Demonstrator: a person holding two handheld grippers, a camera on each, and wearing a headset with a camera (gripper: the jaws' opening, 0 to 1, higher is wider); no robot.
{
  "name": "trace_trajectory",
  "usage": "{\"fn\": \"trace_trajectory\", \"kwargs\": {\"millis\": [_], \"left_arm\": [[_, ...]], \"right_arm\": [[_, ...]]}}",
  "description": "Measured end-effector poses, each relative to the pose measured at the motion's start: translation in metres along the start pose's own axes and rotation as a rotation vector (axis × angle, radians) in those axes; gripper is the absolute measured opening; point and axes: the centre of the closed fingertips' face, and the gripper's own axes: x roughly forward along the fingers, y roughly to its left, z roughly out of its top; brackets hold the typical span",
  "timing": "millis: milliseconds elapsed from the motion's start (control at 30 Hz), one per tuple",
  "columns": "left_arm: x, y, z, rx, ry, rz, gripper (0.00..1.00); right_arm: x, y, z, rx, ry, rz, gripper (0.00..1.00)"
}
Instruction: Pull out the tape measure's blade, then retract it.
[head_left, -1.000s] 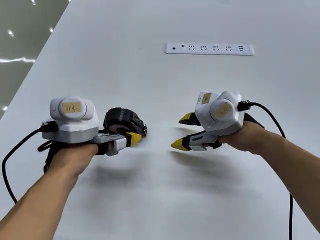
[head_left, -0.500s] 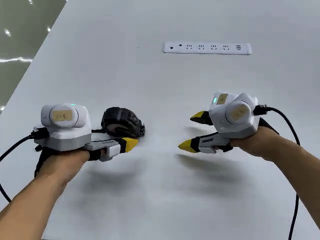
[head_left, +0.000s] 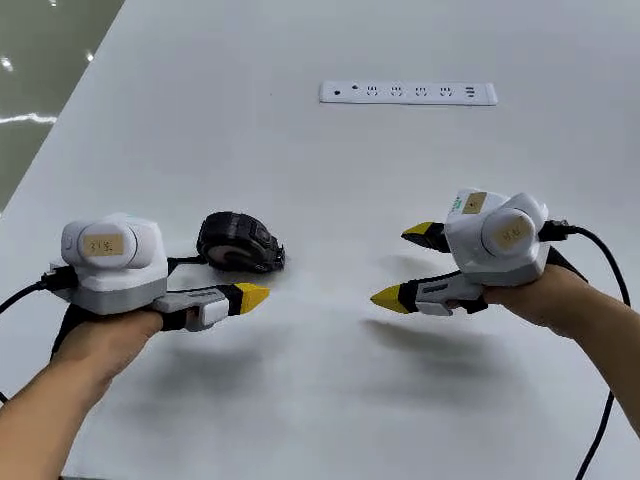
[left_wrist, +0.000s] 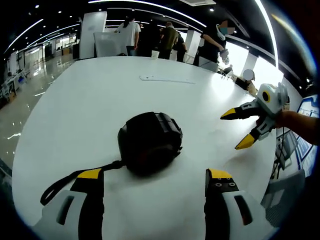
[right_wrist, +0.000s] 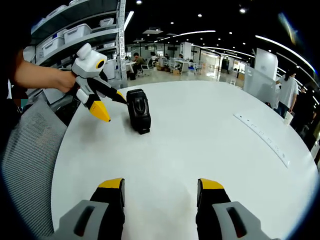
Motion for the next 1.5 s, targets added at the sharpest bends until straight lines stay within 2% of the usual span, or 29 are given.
{"fn": "trace_trajectory", "kwargs": {"millis": [167, 467, 967, 1067, 1233, 1500], "left_arm": [[-0.002, 0.0, 0.0, 0.035, -0.01, -0.01, 0.81], [-0.007, -0.008, 0.002, 0.122, -0.037, -0.052, 0.84], [-0.021, -0.014, 0.0, 0.173, -0.088, -0.102, 0.87], [-0.022, -0.015, -0.002, 0.176, -0.084, -0.109, 0.88], [-0.027, -0.02, 0.002, 0.182, -0.125, -0.114, 0.92], [-0.029, -0.025, 0.004, 0.203, -0.153, -0.123, 0.94]], "right_arm": [[-0.008, -0.002, -0.005, 0.02, -0.014, -0.013, 0.59], [-0.022, 0.005, -0.013, 0.057, -0.038, -0.033, 0.64], [-0.042, 0.018, -0.018, 0.116, -0.107, -0.077, 0.78], [-0.045, 0.022, -0.022, 0.121, -0.11, -0.083, 0.79], [-0.052, 0.02, -0.026, 0.147, -0.13, -0.125, 0.81], [-0.06, 0.02, -0.025, 0.194, -0.184, -0.188, 0.87]]}}
